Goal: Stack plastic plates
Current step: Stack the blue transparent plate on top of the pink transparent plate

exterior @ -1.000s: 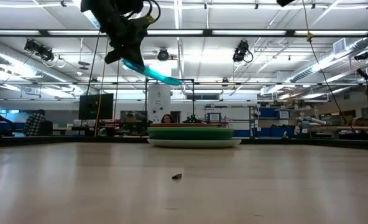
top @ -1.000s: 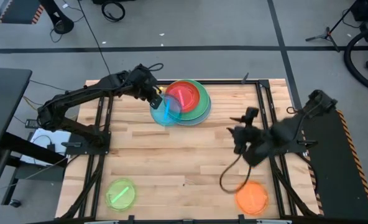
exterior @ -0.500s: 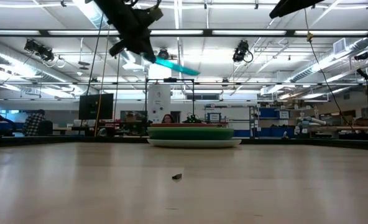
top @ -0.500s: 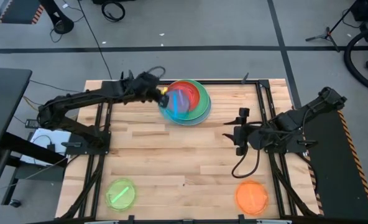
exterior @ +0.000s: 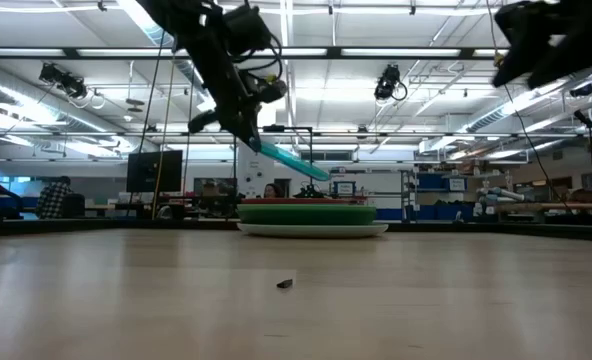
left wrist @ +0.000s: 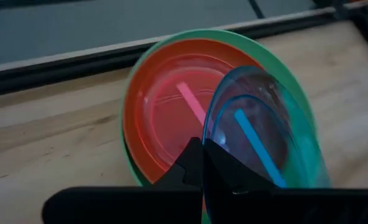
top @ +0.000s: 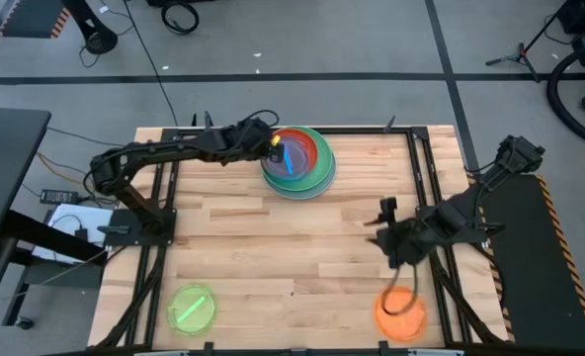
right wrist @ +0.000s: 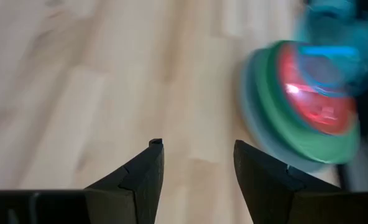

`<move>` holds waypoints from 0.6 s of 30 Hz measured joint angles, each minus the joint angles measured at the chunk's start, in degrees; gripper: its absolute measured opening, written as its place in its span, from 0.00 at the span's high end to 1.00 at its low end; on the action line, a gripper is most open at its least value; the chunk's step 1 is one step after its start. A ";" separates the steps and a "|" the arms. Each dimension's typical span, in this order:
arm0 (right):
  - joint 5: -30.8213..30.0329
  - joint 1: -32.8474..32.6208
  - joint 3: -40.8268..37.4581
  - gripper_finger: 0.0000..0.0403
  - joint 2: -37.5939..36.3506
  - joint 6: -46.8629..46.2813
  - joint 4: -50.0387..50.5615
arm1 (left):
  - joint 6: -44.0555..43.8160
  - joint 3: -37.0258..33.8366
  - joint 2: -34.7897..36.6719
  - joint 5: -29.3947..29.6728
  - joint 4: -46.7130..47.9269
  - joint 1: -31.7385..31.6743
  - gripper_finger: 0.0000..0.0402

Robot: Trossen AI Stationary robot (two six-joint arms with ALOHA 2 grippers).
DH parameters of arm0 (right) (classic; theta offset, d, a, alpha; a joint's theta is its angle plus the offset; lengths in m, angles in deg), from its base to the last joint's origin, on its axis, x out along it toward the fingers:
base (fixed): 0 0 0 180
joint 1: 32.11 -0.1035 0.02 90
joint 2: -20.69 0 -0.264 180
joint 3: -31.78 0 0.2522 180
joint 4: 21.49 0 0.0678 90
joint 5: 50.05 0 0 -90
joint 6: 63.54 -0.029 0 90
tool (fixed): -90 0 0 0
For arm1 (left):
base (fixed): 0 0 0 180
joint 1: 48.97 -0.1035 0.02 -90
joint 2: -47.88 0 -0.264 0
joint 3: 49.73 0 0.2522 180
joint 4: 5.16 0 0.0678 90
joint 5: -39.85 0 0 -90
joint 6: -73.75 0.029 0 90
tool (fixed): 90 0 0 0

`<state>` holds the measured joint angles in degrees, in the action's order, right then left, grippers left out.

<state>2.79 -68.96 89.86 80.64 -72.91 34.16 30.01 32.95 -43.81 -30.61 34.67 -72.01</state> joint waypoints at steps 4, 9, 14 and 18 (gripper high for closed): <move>2.70 -6.58 -3.52 0.50 0.16 -0.54 -4.52 | -2.17 0.00 -2.18 -0.21 -1.63 -3.70 0.99; 2.90 -13.19 -5.61 0.50 2.96 0.20 -7.69 | -2.40 0.00 -4.08 -0.51 -4.68 -5.45 0.99; 3.25 -16.03 -5.02 0.50 7.47 0.74 -8.81 | -5.54 0.00 -6.72 0.23 -6.71 -5.34 0.99; 4.41 -17.25 -3.08 0.50 10.80 -1.68 -8.99 | -8.98 0.00 -9.10 4.04 -7.17 -5.27 0.99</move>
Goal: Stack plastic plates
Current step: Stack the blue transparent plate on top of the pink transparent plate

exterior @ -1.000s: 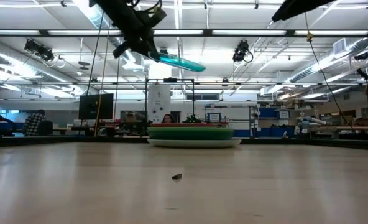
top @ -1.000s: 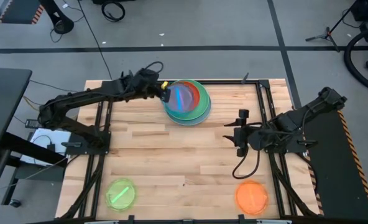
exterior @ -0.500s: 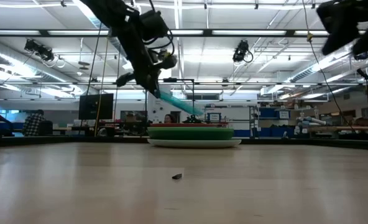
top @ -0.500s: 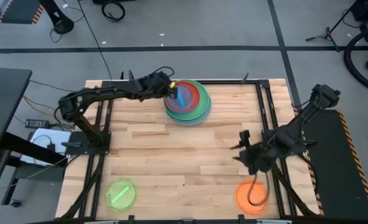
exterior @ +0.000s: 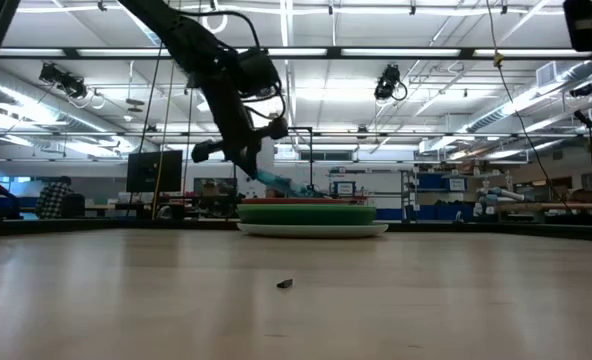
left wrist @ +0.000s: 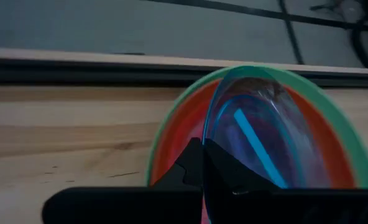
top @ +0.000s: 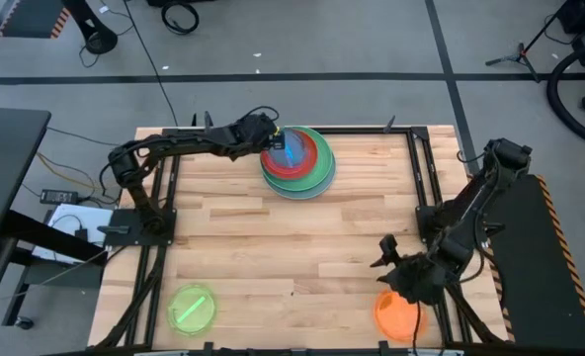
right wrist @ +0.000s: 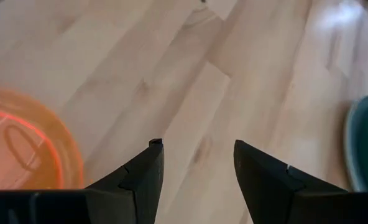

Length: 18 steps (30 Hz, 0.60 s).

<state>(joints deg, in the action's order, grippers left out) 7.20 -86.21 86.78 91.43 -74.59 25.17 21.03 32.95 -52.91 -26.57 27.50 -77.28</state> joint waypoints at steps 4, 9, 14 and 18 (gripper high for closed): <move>0.86 -2.05 0.69 0.50 2.03 -1.22 -0.08 | -1.43 0.00 -2.18 2.02 -0.18 0.20 0.99; 1.00 -4.38 0.69 0.50 3.67 -0.67 0.06 | -0.22 0.00 -2.95 2.11 -0.97 0.54 0.98; -0.17 -5.61 0.67 0.50 5.50 2.19 -0.20 | -0.91 0.00 -2.79 -0.35 0.64 0.85 0.88; 3.56 -6.43 1.43 0.50 8.19 -0.94 0.99 | -0.39 0.00 -2.71 -5.66 1.89 0.85 0.76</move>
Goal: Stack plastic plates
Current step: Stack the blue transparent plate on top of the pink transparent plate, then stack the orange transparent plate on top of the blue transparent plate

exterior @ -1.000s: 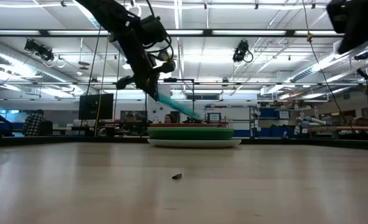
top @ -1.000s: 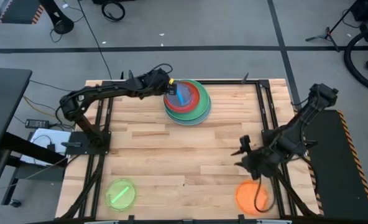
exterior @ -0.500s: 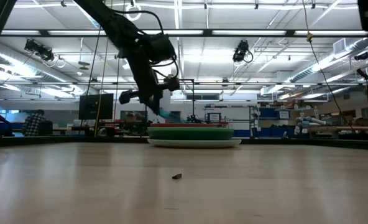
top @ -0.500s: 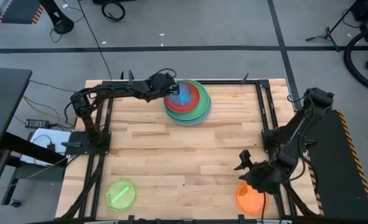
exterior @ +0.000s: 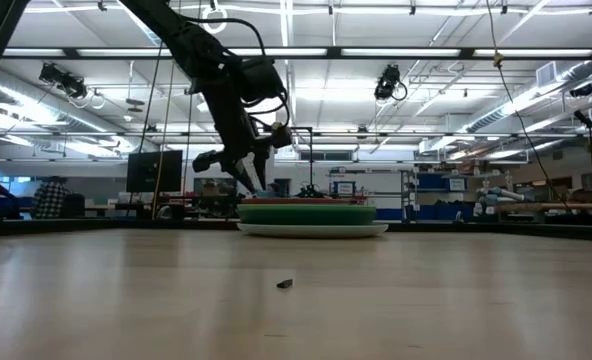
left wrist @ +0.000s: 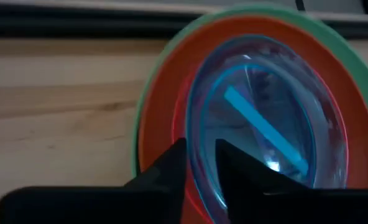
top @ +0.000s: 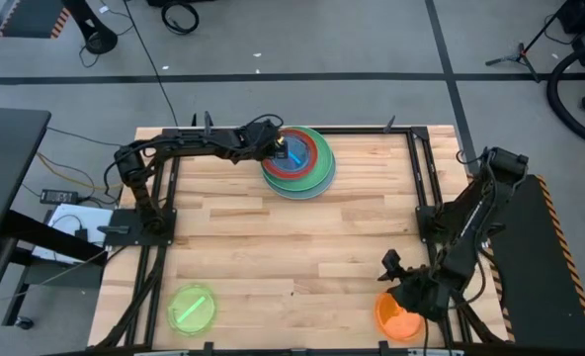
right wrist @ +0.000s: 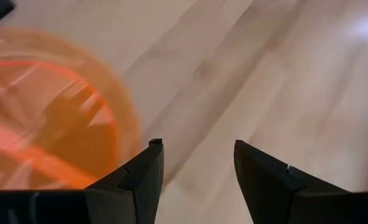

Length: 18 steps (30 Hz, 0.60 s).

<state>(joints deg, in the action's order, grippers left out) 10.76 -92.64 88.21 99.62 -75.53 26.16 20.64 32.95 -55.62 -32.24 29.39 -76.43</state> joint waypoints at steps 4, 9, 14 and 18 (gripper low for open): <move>3.91 -0.76 7.94 0.50 6.13 -7.29 9.79 | 1.12 0.00 0.05 -0.09 0.69 0.87 0.63; 6.96 -3.31 19.10 0.50 15.06 -13.61 21.34 | 2.49 -0.02 1.85 3.76 0.60 2.18 0.52; 12.49 -5.60 26.61 0.50 22.18 -28.03 23.22 | 2.77 -0.02 6.12 4.57 -0.28 4.97 0.49; 17.00 -5.97 34.09 0.50 27.25 -43.94 23.50 | 2.73 -0.02 10.25 5.60 -0.58 9.70 0.49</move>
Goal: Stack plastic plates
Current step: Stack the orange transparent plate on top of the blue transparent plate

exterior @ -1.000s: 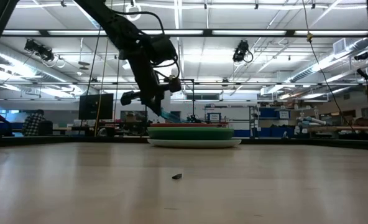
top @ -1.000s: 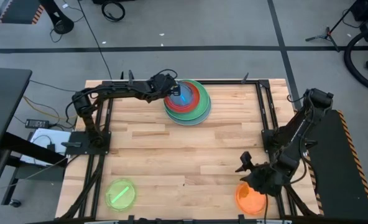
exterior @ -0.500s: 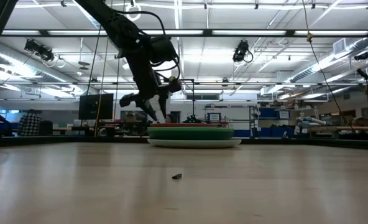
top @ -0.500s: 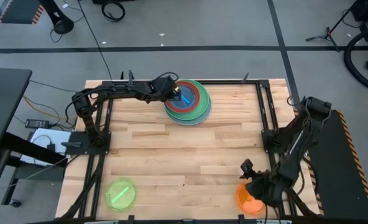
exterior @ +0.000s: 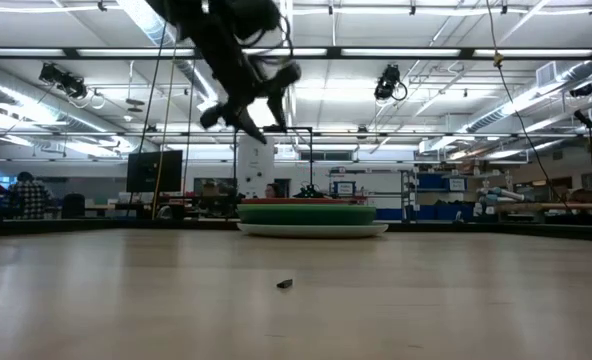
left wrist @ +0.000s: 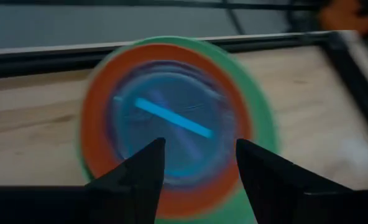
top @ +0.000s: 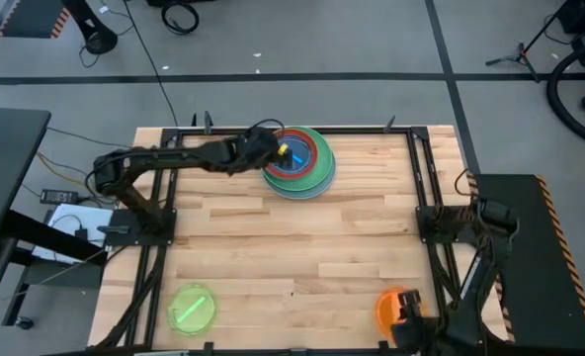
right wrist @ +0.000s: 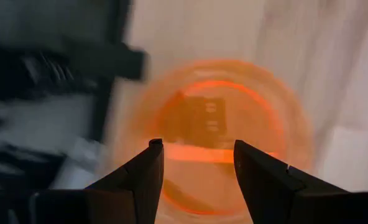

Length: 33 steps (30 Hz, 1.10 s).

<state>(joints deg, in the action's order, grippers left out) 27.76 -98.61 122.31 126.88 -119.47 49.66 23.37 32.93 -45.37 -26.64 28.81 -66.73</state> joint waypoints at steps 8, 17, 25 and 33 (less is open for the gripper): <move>2.25 1.70 16.09 0.53 13.32 -20.36 10.75 | -2.35 0.04 5.30 2.89 1.79 10.49 0.49; 7.53 0.76 23.53 0.54 20.06 -31.19 13.72 | -5.20 0.04 5.64 5.38 9.67 17.95 0.49; 7.03 -1.12 21.10 0.58 20.31 -35.96 10.18 | -8.88 0.06 6.57 4.69 15.90 19.17 0.49; 6.26 -0.41 15.11 0.62 20.25 -29.91 8.88 | -7.71 0.07 8.61 3.83 19.35 21.35 0.49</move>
<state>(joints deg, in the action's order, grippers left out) 34.02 -99.02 137.41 147.13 -149.38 58.54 15.66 33.00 -36.76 -22.81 48.15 -45.39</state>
